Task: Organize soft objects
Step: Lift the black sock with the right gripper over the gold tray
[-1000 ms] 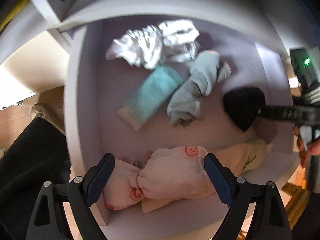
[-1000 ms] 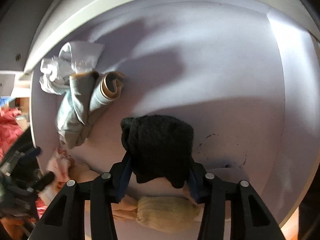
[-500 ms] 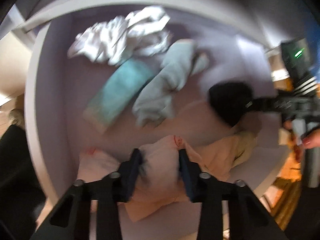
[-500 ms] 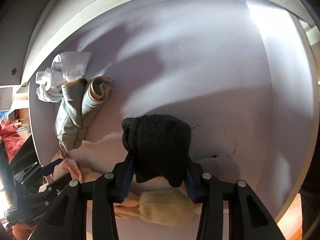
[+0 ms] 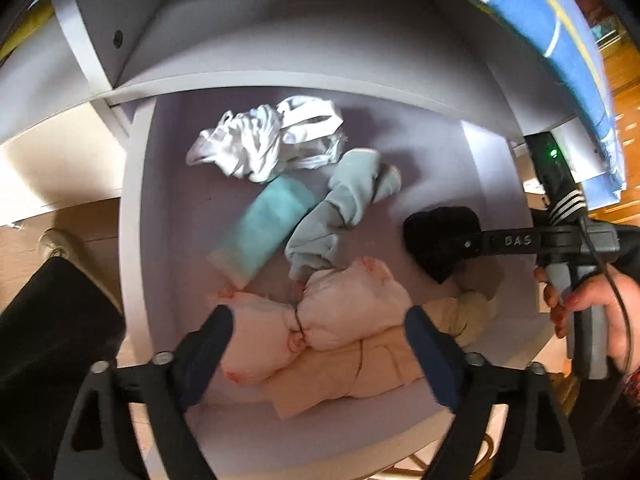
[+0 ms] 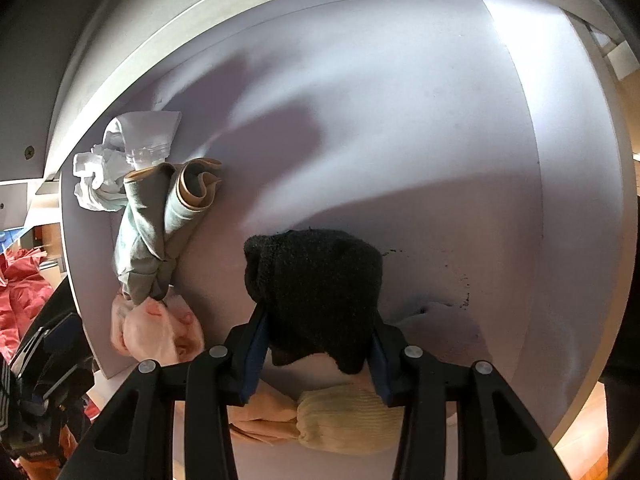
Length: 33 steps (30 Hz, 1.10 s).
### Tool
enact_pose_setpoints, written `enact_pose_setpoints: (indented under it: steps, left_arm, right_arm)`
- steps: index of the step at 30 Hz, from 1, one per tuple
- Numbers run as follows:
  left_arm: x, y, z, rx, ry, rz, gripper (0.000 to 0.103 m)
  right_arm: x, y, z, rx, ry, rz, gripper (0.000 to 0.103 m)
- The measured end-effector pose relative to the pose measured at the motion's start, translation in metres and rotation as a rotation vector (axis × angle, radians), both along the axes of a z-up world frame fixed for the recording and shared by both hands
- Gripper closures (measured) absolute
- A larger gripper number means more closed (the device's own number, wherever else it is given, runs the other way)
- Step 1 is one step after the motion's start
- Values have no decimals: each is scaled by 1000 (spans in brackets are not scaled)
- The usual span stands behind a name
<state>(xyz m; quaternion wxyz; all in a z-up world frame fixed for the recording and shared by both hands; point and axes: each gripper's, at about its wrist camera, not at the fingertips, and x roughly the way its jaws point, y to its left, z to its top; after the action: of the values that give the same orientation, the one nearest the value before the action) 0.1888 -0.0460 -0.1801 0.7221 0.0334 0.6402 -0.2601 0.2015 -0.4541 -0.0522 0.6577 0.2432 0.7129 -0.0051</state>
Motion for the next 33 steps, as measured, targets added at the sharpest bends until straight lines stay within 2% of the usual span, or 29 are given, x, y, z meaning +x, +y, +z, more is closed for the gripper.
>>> enact_pose_setpoints:
  steps: [2,4,6,9,12,14,15,16,18,22,27,33]
  left_arm:
    - [6,2,-10,48,16,-13,10]
    - [9,-4,-26,130,33,-46,11]
    - [9,-13,-39,184,35,-111,14]
    - [4,-29,-52,190,37,-222,17]
    - [-2,-36,-68,209,75,-268,17]
    - [2,-32,-70,180,88,-237,20]
    - [7,-28,-70,150,114,-206,30]
    - [12,-23,-70,125,132,-177,36]
    - [17,-13,-71,92,158,-131,42]
    - [23,-2,-67,56,164,-100,50]
    - [29,17,-54,11,141,-35,53]
    - [13,16,-58,41,129,-28,53]
  right_arm:
    - [0,-1,0,3,1,5,59]
    - [-2,-2,1,5,2,8,59]
    - [-3,-2,2,5,4,8,59]
    - [-4,7,-1,5,10,11,59]
    - [-6,11,-1,25,13,12,59]
    - [-9,11,6,46,5,4,59]
    - [-12,10,11,56,0,3,59]
    - [-14,10,16,68,-6,-2,59]
    - [-21,8,28,89,-24,-14,59]
    - [-35,4,48,137,-45,-32,59]
    - [-54,0,77,183,-98,-35,59]
    - [-72,-15,105,191,-148,-76,59]
